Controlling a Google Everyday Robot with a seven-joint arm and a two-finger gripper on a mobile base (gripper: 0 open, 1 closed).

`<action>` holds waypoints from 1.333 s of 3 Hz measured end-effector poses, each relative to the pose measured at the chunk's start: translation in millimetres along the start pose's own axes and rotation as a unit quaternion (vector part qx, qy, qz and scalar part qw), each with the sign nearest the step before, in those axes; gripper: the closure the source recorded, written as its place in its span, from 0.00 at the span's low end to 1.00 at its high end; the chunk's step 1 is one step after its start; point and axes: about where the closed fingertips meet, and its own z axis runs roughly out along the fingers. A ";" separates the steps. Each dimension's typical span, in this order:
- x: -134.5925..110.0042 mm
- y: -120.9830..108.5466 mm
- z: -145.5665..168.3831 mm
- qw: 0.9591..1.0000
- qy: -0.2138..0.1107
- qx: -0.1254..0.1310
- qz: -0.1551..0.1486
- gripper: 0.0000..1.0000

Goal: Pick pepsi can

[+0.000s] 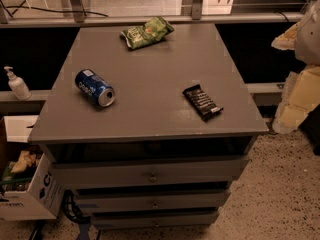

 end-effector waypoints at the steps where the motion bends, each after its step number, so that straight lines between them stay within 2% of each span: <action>1: -3.6 2.1 0.8 1.000 -0.020 -0.007 0.005 0.00; 2: -15.1 6.8 12.1 0.997 -0.072 -0.021 0.017 0.00; 3: -39.3 10.3 27.3 0.988 -0.144 -0.037 0.034 0.00; 4: -77.5 7.7 39.1 0.973 -0.223 -0.048 0.046 0.00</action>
Offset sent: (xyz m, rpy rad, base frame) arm 0.0034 0.0443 -0.0200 0.3458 0.0199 0.0340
